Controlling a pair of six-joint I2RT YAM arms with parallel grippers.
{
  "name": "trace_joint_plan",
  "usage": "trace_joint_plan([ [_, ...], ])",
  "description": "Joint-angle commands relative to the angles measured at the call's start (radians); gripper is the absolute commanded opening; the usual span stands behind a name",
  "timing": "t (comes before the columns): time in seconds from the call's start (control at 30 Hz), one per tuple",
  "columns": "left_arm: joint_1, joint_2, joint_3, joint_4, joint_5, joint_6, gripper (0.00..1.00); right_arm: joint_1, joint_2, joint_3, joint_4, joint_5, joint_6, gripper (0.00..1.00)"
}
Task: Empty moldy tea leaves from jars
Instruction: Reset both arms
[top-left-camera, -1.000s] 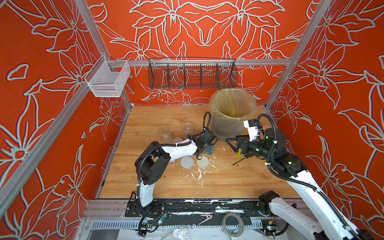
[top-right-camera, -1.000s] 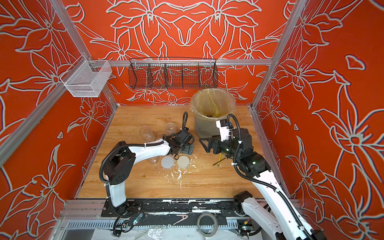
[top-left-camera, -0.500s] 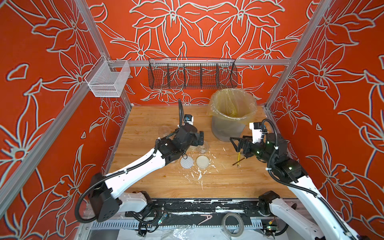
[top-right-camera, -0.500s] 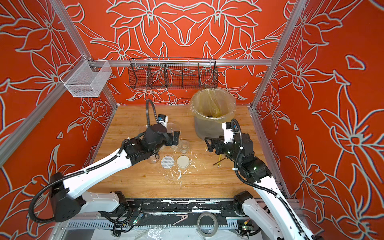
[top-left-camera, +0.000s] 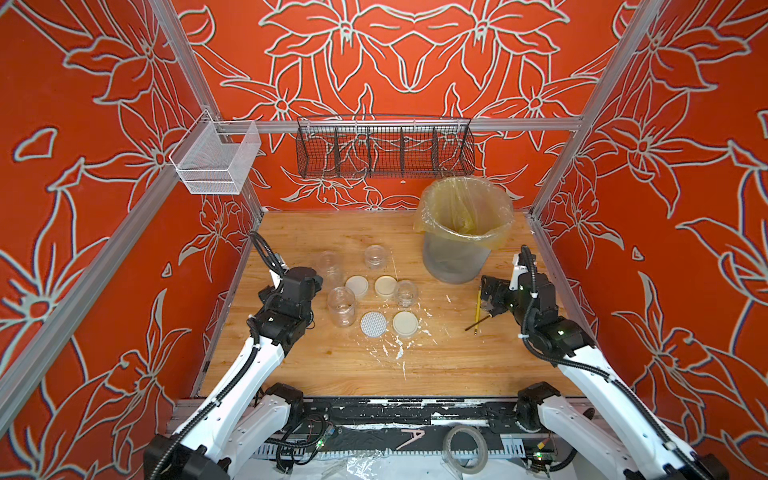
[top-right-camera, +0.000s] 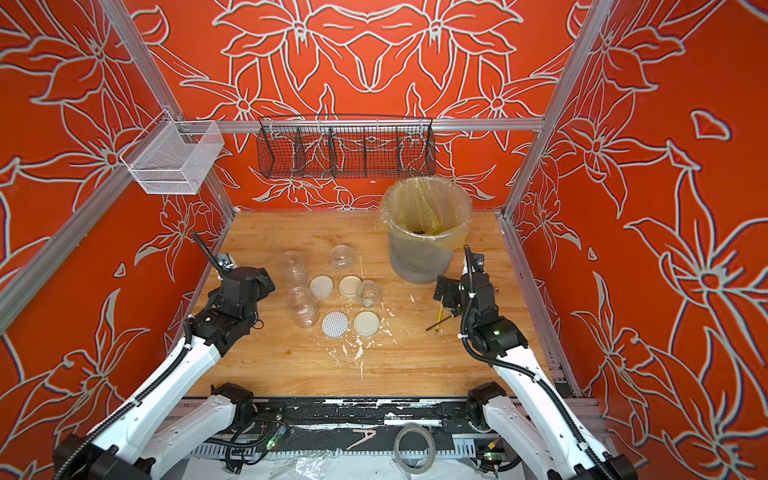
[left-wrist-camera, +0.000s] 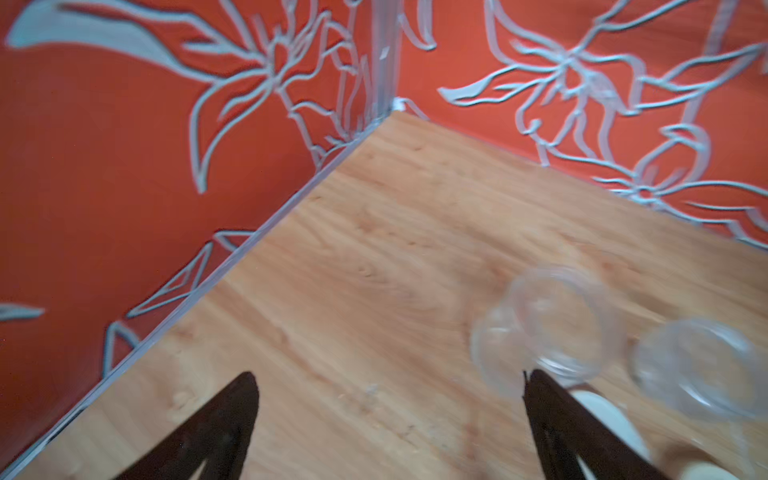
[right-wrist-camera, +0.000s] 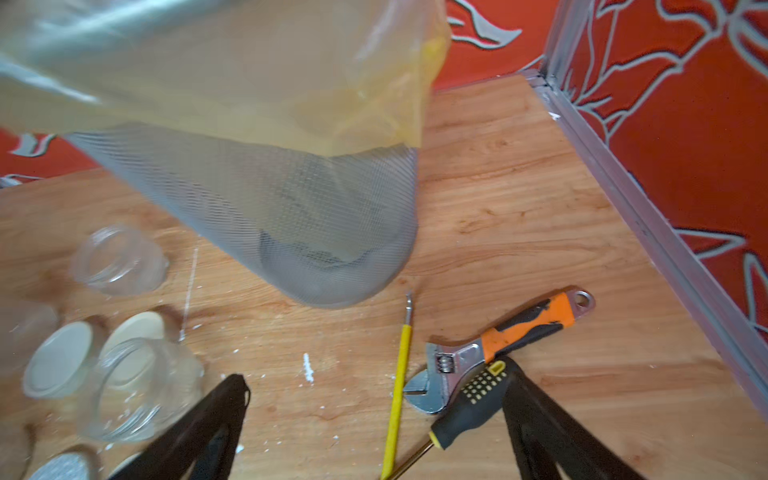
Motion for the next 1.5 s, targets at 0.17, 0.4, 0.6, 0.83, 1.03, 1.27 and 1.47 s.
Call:
trace_joint_plan([
  [0.17,0.151,0.115,-0.204,0.252,-0.016,0.046,0.99,-0.096,0.106,-0.026,0.127,0.135,-0.041,0.98],
  [0.4,0.165,0.199,-0.261,0.498,0.234,0.249,0.99,-0.154,0.222,-0.152,0.383,0.157,-0.101,0.98],
  [0.6,0.197,0.174,-0.367,0.761,0.537,0.38,0.99,-0.169,0.338,-0.18,0.554,0.056,-0.219,0.98],
  [0.83,0.207,0.301,-0.384,0.906,0.656,0.43,0.99,-0.171,0.511,-0.234,0.843,0.035,-0.363,0.98],
  [1.03,0.207,0.387,-0.365,0.939,0.699,0.454,0.99,-0.18,0.586,-0.378,1.158,0.003,-0.367,0.98],
  [1.27,0.207,0.417,-0.316,0.883,0.699,0.451,0.99,-0.184,0.603,-0.364,1.157,-0.095,-0.403,0.98],
  [1.47,0.208,0.445,-0.271,0.829,0.659,0.431,0.97,-0.199,0.603,-0.324,1.073,-0.098,-0.389,0.97],
])
